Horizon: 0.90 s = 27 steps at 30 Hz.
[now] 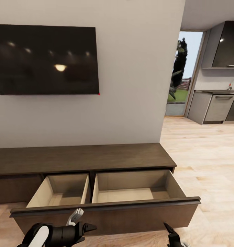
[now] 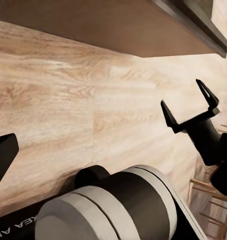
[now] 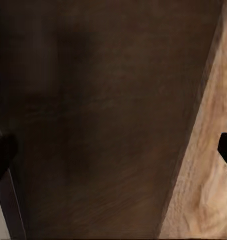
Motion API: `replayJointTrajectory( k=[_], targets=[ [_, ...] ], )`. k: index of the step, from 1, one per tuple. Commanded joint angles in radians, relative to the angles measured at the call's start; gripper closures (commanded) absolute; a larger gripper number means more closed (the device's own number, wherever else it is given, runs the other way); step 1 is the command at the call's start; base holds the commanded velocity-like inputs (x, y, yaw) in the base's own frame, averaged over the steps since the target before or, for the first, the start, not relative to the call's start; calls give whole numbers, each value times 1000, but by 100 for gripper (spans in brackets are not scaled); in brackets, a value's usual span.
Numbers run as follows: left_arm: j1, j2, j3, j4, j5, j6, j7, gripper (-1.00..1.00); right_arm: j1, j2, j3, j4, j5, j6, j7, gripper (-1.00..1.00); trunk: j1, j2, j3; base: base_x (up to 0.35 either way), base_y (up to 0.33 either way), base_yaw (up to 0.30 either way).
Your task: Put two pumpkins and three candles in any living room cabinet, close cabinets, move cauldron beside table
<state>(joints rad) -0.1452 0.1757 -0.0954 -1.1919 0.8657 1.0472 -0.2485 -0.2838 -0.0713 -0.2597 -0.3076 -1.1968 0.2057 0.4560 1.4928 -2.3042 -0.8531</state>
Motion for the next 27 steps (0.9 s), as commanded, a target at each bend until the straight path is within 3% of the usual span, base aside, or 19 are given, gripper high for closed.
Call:
replayJointTrajectory(
  k=[1,5,7,27],
  targets=[
    [0,0,0,0,-1,0,0,-100,0,-11,2,0,1,2,-52,-100,-4,7,3,0,0,0],
    [0,-2,0,0,-1,0,0,-100,0,-40,7,-1,3,4,-193,-100,-19,35,16,0,0,0],
    [0,-2,0,0,-1,0,0,-100,0,-43,8,-1,3,3,-209,-100,-27,49,22,0,0,0],
    [0,-6,0,0,-3,0,5,-100,0,-43,15,-2,6,-3,-226,-100,-104,189,85,0,0,0]
  ],
)
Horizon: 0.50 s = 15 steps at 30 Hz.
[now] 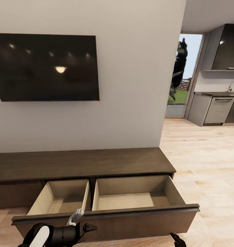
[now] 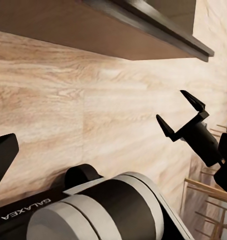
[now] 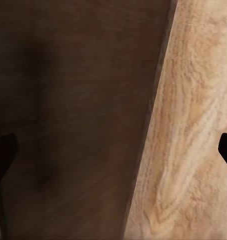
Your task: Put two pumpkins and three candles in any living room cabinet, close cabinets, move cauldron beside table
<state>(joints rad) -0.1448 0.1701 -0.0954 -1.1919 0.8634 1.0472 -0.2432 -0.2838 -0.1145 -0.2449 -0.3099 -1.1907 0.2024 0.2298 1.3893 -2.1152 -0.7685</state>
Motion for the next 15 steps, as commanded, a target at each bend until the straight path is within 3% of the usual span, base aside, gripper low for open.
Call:
replayJointTrajectory(
  k=[1,7,15],
  targets=[
    [0,0,0,0,-2,0,1,-100,0,0,0,0,0,1,0,-100,-4,7,3,0,0,0],
    [0,-1,-1,0,-7,0,2,-100,0,1,2,0,1,3,-3,-100,-27,49,22,-5,0,0],
    [-1,-1,-45,8,-10,0,5,-100,0,2,3,-1,6,-1,-3,-100,-58,105,47,-139,0,0]
  ],
)
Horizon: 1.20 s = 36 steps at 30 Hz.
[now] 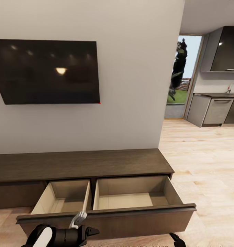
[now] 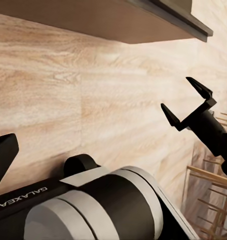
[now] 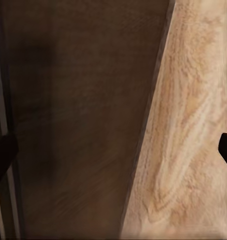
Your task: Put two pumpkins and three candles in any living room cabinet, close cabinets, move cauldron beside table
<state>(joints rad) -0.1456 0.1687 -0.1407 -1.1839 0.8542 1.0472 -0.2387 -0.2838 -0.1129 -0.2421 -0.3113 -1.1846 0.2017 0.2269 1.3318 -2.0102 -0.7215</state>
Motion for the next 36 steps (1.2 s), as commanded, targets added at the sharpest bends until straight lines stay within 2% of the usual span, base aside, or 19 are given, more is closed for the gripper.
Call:
replayJointTrajectory(
  k=[1,4,7,9,12,16,20,30,36],
  targets=[
    [0,0,-1,0,-1,0,0,-100,0,-1,0,0,0,0,-2,-100,-4,7,3,-110,0,0],
    [1,0,-3,1,-1,-1,1,-100,0,-3,14,-2,12,1,-14,-100,-15,28,13,-60,0,0],
    [0,-1,-4,1,-2,-1,6,-100,0,-5,59,-5,59,4,-50,-100,-27,49,22,-18,0,0],
    [0,-1,-5,1,-2,-2,28,-100,0,-4,82,-6,104,6,-93,-100,-35,63,28,-6,0,0],
    [0,-2,-5,1,-2,-2,77,-100,0,-3,92,-8,133,6,-135,-100,-46,84,38,-3,0,0],
    [0,-14,-4,1,-1,-3,149,-100,0,-2,99,-10,146,6,-152,-100,-61,112,50,0,0,0],
    [0,-19,-4,1,0,-4,189,-100,0,-3,103,-11,149,3,-152,-100,-77,140,63,0,0,0],
    [0,-21,-5,2,-3,-8,201,-100,0,-3,103,-11,159,-2,-156,-100,-81,147,66,-16,-1,10],
    [0,-21,-5,3,-3,-9,211,-100,0,-1,102,-11,173,-2,-159,-100,-81,147,66,-159,-123,251]
  ],
)
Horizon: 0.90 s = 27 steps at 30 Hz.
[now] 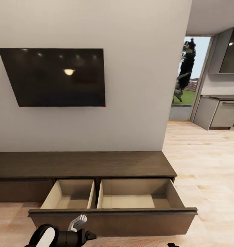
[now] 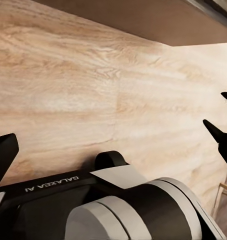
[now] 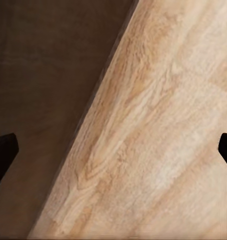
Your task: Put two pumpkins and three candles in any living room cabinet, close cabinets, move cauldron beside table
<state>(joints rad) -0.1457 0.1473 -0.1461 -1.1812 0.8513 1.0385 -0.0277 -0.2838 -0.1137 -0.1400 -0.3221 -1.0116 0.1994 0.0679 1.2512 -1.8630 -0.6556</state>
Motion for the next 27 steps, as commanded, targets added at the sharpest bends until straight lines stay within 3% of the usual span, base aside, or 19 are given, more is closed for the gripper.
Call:
replayJointTrajectory(
  k=[1,9,14,21,27],
  targets=[
    [0,0,0,0,0,-1,4,-100,0,0,0,0,0,0,0,-100,0,0,0,-71,-68,286],
    [0,0,0,0,0,-2,11,-100,0,0,-1,0,1,0,0,-100,0,0,0,-20,-19,291],
    [0,0,0,0,0,0,11,-100,0,0,0,0,4,0,0,-100,-19,35,16,-1,-1,292],
    [1,-10,0,0,0,-1,28,-100,0,1,5,0,44,0,1,-100,-46,84,38,0,0,292],
    [0,-19,1,0,-1,-3,108,-100,0,8,5,0,93,4,0,-100,-69,126,56,0,0,292]
  ],
)
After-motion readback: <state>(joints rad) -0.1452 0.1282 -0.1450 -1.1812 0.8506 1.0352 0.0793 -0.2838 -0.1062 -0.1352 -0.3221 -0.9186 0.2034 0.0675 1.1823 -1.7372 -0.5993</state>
